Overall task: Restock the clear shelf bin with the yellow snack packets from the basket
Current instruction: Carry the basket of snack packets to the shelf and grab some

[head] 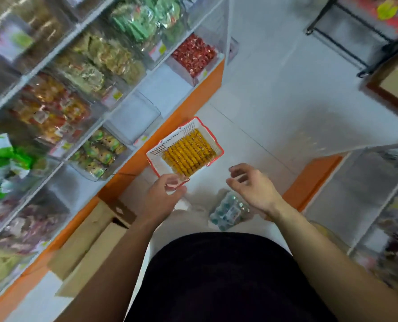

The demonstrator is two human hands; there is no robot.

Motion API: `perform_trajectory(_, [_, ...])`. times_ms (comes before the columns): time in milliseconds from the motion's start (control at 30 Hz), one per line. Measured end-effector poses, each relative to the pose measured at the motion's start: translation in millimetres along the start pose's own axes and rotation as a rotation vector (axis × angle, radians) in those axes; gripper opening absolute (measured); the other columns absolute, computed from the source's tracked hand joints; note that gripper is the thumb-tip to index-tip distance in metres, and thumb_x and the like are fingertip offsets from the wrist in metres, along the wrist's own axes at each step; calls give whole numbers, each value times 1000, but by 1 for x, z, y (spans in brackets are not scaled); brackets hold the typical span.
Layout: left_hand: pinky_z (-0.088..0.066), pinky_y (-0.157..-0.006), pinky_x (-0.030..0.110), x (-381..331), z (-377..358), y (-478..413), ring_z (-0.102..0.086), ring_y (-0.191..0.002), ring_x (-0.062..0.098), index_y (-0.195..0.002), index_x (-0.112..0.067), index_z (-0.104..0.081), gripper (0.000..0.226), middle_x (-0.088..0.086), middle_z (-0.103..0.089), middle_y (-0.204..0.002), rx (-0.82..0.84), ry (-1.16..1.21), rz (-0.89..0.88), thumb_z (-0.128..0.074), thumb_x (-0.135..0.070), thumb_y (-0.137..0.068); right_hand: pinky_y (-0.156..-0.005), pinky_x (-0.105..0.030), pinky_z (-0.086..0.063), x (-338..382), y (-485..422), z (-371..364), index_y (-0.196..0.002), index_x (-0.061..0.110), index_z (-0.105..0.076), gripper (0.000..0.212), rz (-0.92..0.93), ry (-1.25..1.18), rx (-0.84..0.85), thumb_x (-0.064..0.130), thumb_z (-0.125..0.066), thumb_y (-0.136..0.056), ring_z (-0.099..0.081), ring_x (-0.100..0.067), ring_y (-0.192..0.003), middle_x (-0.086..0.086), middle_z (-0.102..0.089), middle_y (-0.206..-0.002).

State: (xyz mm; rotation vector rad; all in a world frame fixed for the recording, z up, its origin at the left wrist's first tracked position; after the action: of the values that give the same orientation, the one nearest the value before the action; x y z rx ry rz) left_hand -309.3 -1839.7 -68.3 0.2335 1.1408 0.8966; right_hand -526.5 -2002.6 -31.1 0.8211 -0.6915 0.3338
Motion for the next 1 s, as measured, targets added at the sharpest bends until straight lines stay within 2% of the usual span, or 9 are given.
perform_trajectory(100, [-52,-80,29,12,33,-30,-65,-97,8,-101,-43,-58,27,-14,-68,-107,-41,27,10,-73,-50,-80,-72,-24,-48,39,-44,-17,-109,38,-60,22,51,80,28,44,-66,-88,-64,-3,-87,18,-65,-100])
perform_trajectory(233, [-44,-70,15,41,72,-89,-61,-92,-1,-116,-35,-59,36,-16,-65,-109,-92,-46,39,-74,-50,-86,-70,-19,-46,69,-128,-57,-112,34,-63,26,99,173,148,42,-68,-88,-62,3,-84,21,-64,-98])
perform_trajectory(333, [-45,-74,20,62,75,-131,-63,-98,7,-126,-28,-60,45,-13,-65,-115,-111,-68,69,-72,-49,-88,-71,-19,-44,66,-188,-76,-117,27,-64,33,88,225,220,40,-69,-87,-60,3,-80,14,-66,-101])
perform_trajectory(467, [-51,-98,41,144,33,-223,-62,-110,20,-128,-16,-59,45,2,-65,-121,-127,19,231,-74,-34,-89,-65,-15,-39,17,-314,-141,-125,20,-60,42,100,376,378,43,-65,-90,-59,3,-82,8,-68,-108])
perform_trajectory(600, [-50,-102,45,234,-35,-327,-60,-116,25,-132,-17,-57,59,5,-62,-128,-124,1,373,-71,-48,-84,-87,-30,-48,-60,-453,-223,-129,17,-59,42,119,529,496,40,-62,-93,-62,-23,-109,-3,-65,-126])
perform_trajectory(733, [-48,-97,35,331,-93,-442,-58,-120,26,-140,-15,-52,62,9,-60,-137,-175,-13,468,-71,-44,-88,-78,-33,-50,-123,-575,-307,-115,20,-62,30,229,609,550,38,-62,-90,-64,-21,-89,-2,-67,-102])
perform_trajectory(800, [-48,-97,37,372,-110,-497,-56,-123,29,-143,-13,-49,65,11,-57,-139,-237,-15,497,-71,-43,-89,-75,-31,-47,-146,-625,-347,-113,21,-64,28,302,594,540,38,-62,-90,-62,-14,-84,-1,-67,-108])
perform_trajectory(933, [-47,-105,47,434,-127,-577,-54,-129,33,-146,-14,-45,71,13,-55,-143,-454,-14,509,-71,-46,-89,-93,-29,-42,-186,-685,-427,-133,18,-59,46,447,508,585,28,-64,-88,-58,-21,-118,-4,-61,-133])
perform_trajectory(1000, [-45,-104,43,458,-138,-601,-52,-131,36,-148,-13,-43,69,15,-53,-145,-496,17,495,-67,-45,-92,-98,-27,-39,-204,-694,-458,-138,19,-55,54,490,438,610,22,-65,-85,-55,-21,-125,-4,-59,-137])
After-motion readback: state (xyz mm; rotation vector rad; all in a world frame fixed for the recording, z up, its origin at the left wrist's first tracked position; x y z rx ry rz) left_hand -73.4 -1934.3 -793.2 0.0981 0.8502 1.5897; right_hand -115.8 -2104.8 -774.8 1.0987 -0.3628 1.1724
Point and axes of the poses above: each hand's wrist, its own y-axis away from the middle knuckle, its own z-axis out of the back of the hand, x = y × z, the point moved 5 cm from there along -y, towards the middle knuckle
